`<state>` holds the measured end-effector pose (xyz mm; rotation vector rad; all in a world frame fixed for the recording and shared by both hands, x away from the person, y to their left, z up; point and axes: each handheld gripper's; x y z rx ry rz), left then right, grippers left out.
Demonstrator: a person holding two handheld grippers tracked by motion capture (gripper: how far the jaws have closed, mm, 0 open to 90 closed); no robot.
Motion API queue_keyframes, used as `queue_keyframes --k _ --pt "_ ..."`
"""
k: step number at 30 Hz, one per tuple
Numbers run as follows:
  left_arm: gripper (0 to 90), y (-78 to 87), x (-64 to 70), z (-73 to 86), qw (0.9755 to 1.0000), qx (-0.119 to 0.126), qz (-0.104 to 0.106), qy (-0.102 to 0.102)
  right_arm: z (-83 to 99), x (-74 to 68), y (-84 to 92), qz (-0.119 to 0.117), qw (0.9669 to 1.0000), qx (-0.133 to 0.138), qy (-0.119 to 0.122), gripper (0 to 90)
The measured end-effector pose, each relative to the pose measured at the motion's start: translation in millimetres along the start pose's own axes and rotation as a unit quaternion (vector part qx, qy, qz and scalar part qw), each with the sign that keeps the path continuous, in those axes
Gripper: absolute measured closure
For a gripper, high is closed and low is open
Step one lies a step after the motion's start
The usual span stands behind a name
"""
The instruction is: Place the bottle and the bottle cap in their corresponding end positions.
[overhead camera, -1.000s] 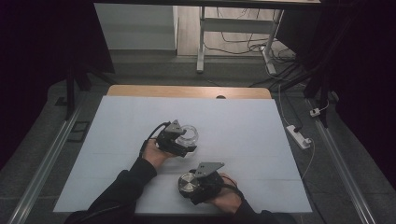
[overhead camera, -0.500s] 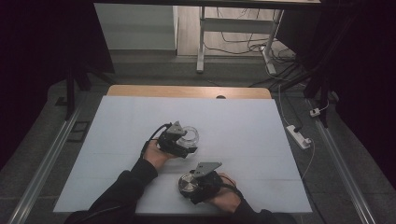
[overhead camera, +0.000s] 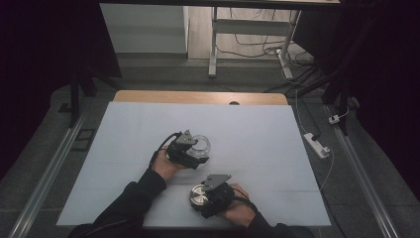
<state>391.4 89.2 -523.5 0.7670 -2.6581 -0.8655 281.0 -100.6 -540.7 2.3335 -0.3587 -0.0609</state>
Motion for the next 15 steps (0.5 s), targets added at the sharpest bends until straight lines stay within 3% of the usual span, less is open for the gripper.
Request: queue_keyframes --k 4,8,15 --pt "14.9 0.1 -0.4 -0.3 1.0 -0.001 0.001 0.0 -0.2 0.1 0.1 -0.001 1.0 -0.001 -0.002 16.1" --pt "14.0 0.6 -1.6 -0.9 0.9999 0.001 0.007 0.009 -1.0 1.8 0.7 -0.01 0.9997 0.004 -0.021 12.6" --pt "7.6 10.5 -2.3 -2.9 0.9997 0.011 0.012 0.02 -5.1 5.2 8.9 -0.005 0.9989 0.022 -0.041 10.0"
Point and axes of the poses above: each handheld gripper's, and its own axes: y roughly backward along the jaws, z roughly out of its underside, x roughly to its right, and after that the axes turned 3 degrees about y, right-handed
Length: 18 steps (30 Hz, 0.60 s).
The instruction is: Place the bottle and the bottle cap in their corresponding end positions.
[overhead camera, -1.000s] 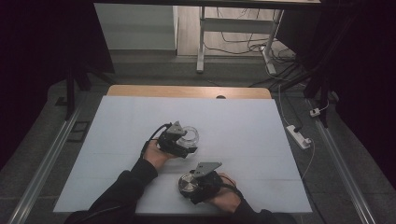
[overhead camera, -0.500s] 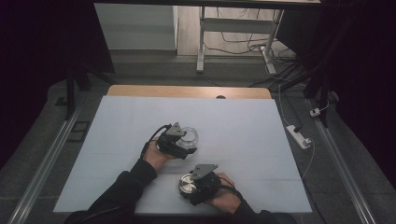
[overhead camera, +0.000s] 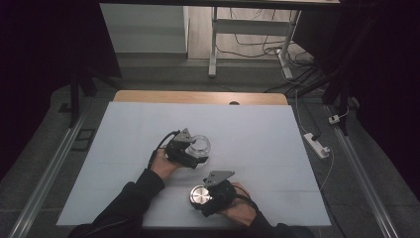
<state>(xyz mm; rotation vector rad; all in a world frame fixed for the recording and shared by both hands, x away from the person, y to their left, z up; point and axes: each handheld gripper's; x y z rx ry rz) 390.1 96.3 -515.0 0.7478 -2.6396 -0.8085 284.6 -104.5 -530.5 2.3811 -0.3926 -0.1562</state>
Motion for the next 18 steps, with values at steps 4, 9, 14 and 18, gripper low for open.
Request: queue_keyframes --k 4,9,14,18 --pt "5.4 7.3 -1.5 1.1 0.9999 0.002 -0.004 0.011 -4.6 1.8 9.7 0.005 0.9998 0.019 -0.009 8.6" --pt "3.5 17.4 -0.6 2.0 0.9998 0.001 -0.004 0.017 -7.0 6.1 20.5 0.009 0.9991 0.037 -0.019 8.0" --pt "1.4 27.7 1.8 4.4 0.9997 0.0 0.004 0.025 -7.1 9.9 27.8 0.019 0.9988 0.04 -0.021 7.3" --pt "0.0 35.1 4.5 6.5 0.9996 -0.005 0.011 0.027 -7.0 13.0 33.7 0.025 0.9983 0.045 -0.027 6.9"
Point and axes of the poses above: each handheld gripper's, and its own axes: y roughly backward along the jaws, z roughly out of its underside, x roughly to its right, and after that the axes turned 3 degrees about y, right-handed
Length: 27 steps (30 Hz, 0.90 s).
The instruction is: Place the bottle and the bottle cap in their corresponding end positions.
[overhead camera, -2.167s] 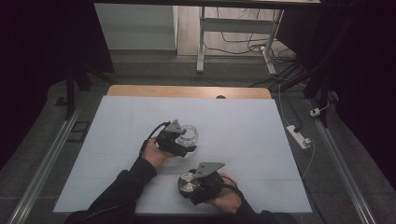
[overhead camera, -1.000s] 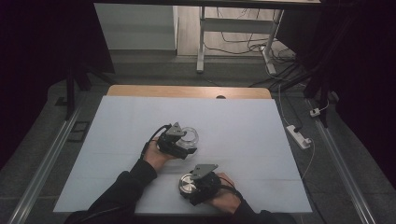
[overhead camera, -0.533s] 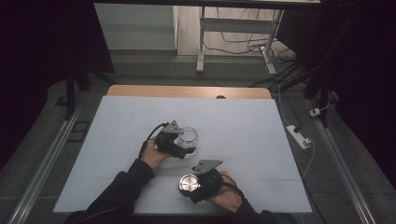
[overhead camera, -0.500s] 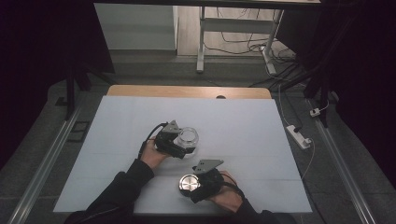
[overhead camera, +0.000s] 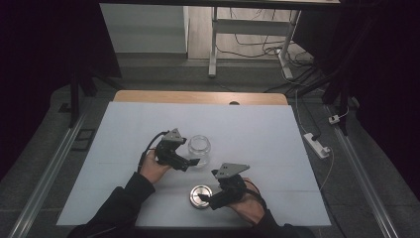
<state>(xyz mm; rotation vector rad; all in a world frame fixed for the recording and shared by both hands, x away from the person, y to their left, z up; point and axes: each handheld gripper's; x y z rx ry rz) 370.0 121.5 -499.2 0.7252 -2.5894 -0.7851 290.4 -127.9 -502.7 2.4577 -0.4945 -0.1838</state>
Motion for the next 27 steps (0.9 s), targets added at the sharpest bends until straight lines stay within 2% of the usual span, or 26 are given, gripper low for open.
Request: queue_keyframes --k 7,12,27 --pt "0.0 12.6 3.3 4.3 0.9997 0.009 0.015 0.016 0.7 6.1 6.9 0.003 0.9998 -0.003 -0.017 3.8" --pt "0.0 20.8 7.0 9.5 0.9996 0.014 0.015 0.021 0.8 9.1 11.9 0.004 0.9997 -0.004 -0.024 0.1" --pt "0.0 38.9 28.5 26.6 0.9998 0.01 0.015 0.006 6.8 18.0 31.9 0.04 0.9988 0.003 -0.029 0.0"
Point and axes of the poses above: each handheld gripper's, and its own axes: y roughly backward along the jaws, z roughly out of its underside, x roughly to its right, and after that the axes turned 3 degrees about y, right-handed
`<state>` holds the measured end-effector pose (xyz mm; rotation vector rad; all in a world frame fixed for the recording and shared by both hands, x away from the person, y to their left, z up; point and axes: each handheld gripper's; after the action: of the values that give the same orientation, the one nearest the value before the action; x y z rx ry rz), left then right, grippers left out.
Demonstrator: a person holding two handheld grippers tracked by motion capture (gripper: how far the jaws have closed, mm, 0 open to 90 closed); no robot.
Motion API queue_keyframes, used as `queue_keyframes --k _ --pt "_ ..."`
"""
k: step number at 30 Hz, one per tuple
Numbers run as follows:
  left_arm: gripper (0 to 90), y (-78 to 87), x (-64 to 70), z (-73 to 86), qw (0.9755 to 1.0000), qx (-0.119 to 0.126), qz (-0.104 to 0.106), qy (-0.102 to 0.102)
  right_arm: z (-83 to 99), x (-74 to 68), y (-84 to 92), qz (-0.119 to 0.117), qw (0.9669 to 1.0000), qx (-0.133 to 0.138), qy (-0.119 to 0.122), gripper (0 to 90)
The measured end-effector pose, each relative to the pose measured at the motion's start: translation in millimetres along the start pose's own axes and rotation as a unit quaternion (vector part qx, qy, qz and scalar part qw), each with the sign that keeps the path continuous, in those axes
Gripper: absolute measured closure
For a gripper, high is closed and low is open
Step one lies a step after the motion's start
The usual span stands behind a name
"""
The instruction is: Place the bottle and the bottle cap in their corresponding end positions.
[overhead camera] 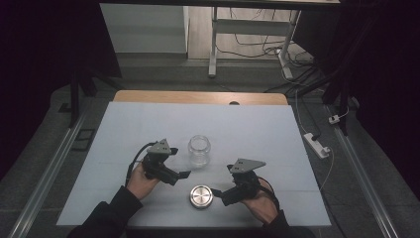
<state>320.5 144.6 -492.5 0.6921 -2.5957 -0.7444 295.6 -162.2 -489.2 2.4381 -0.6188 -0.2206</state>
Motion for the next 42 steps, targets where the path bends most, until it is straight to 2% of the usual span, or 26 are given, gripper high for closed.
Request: queue_keyframes --k 11,15,20,27,32,42 --pt "0.0 27.4 11.0 20.7 0.9996 0.012 -0.016 0.02 11.3 9.8 21.4 0.038 0.9992 -0.001 -0.009 0.0" --pt "0.0 39.0 13.6 31.8 0.9992 0.003 -0.033 0.022 17.9 12.5 30.6 0.055 0.9984 -0.005 -0.015 0.0" --pt "0.0 55.6 16.6 47.9 0.9979 0.002 -0.054 0.036 26.3 15.4 42.6 0.073 0.997 -0.007 -0.022 0.0" --pt "0.0 79.8 20.7 67.6 0.9949 0.011 -0.081 0.059 40.7 19.5 62.8 0.101 0.9939 -0.005 -0.043 0.0" --pt "0.0 94.9 24.3 82.8 0.9923 0.008 -0.101 0.071 51.8 22.3 77.9 0.121 0.991 -0.004 -0.058 0.0" --pt "0.0 123.3 27.8 117.3 0.9851 -0.002 -0.135 0.107 75.7 24.2 101.2 0.153 0.9837 -0.011 -0.094 0.0"
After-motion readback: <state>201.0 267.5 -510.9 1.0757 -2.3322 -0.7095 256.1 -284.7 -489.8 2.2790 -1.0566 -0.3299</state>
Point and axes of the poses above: each handheld gripper's, and its own axes: y roughly backward along the jaws, z roughly out of its underside, x roughly to its right, and after that the axes turned 3 degrees about y, right-handed
